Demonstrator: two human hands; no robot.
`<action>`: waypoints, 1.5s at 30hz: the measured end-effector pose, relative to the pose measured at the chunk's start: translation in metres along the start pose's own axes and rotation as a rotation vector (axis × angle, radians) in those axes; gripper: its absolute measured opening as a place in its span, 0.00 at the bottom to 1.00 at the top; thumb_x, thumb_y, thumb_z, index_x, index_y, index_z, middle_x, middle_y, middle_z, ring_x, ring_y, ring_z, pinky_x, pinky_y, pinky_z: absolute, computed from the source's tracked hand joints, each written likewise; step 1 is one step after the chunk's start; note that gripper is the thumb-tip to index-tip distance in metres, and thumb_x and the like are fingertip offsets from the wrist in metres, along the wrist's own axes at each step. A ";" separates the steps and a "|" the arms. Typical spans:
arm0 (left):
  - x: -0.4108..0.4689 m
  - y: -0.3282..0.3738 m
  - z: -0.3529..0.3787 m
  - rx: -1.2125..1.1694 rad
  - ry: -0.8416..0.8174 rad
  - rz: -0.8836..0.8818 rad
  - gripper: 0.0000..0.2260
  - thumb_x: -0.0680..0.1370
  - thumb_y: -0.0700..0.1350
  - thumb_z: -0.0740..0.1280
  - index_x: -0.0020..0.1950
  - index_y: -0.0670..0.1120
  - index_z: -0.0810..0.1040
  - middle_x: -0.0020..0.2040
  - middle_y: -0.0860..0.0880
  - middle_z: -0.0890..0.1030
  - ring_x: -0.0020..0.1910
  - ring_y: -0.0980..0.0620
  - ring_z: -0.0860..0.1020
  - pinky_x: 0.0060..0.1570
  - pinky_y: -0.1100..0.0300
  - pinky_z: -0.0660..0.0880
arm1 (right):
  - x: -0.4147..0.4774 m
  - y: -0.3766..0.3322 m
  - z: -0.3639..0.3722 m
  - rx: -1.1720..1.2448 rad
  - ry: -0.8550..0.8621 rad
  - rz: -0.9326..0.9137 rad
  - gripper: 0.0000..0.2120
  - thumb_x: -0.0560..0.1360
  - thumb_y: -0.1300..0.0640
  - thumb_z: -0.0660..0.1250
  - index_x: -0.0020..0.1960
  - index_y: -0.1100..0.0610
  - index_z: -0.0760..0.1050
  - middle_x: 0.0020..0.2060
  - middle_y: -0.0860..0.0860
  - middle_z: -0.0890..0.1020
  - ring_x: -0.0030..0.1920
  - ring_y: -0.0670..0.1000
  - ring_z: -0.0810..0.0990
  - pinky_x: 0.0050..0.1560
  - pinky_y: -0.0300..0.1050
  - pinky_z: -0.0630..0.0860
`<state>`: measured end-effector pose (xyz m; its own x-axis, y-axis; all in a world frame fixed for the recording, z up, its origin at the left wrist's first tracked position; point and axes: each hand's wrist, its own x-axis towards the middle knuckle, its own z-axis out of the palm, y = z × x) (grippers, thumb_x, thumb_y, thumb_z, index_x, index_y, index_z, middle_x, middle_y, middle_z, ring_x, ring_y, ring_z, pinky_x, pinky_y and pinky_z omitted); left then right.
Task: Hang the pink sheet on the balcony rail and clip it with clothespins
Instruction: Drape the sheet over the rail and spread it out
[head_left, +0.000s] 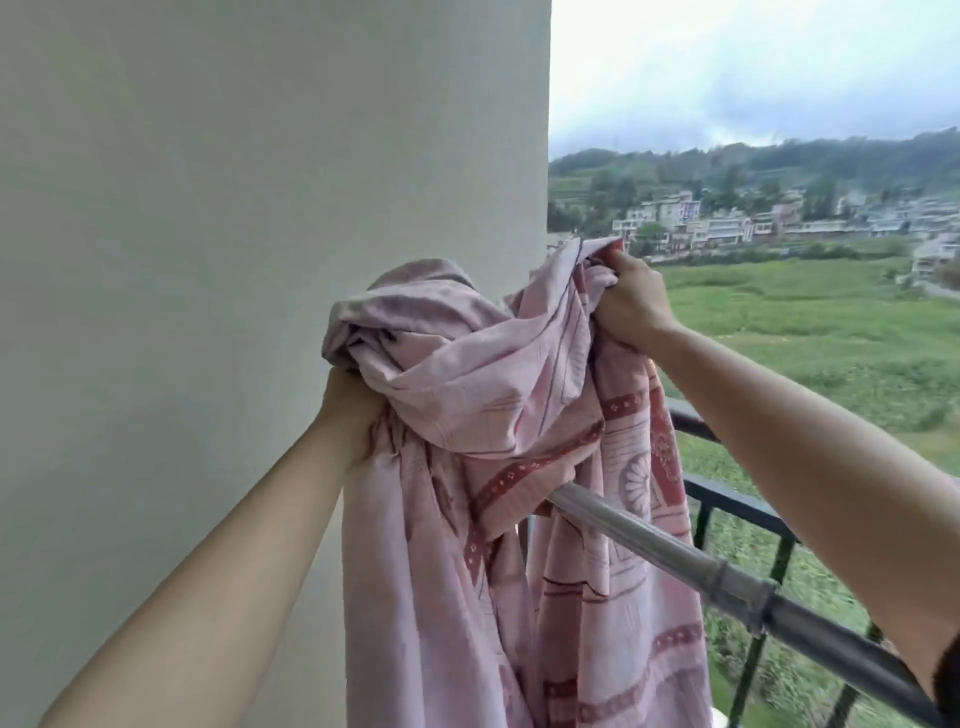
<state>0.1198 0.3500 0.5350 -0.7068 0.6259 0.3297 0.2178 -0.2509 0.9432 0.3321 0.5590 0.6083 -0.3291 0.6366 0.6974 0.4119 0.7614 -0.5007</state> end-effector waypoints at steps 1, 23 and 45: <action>-0.001 -0.002 -0.005 0.022 0.042 0.033 0.06 0.68 0.43 0.68 0.35 0.49 0.70 0.27 0.55 0.76 0.27 0.57 0.73 0.27 0.62 0.71 | 0.004 0.002 0.003 -0.010 -0.034 0.007 0.15 0.76 0.52 0.60 0.60 0.51 0.78 0.56 0.58 0.83 0.54 0.62 0.80 0.53 0.49 0.75; 0.110 -0.107 -0.080 0.585 0.152 0.034 0.48 0.66 0.53 0.70 0.78 0.49 0.45 0.76 0.40 0.54 0.74 0.39 0.57 0.69 0.40 0.61 | 0.016 -0.009 0.114 -0.877 -0.926 0.114 0.29 0.70 0.39 0.74 0.63 0.56 0.78 0.50 0.51 0.81 0.50 0.53 0.80 0.44 0.42 0.77; 0.143 -0.093 -0.025 0.683 0.090 0.338 0.15 0.80 0.54 0.60 0.40 0.45 0.75 0.46 0.40 0.83 0.46 0.37 0.79 0.40 0.54 0.69 | -0.103 -0.087 0.094 -0.122 -0.217 0.422 0.21 0.85 0.49 0.54 0.41 0.61 0.74 0.37 0.55 0.78 0.37 0.53 0.74 0.46 0.54 0.80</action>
<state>-0.0188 0.4443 0.4931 -0.5736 0.5263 0.6276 0.7786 0.1124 0.6173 0.2505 0.4389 0.5318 -0.2765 0.9071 0.3173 0.6394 0.4201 -0.6439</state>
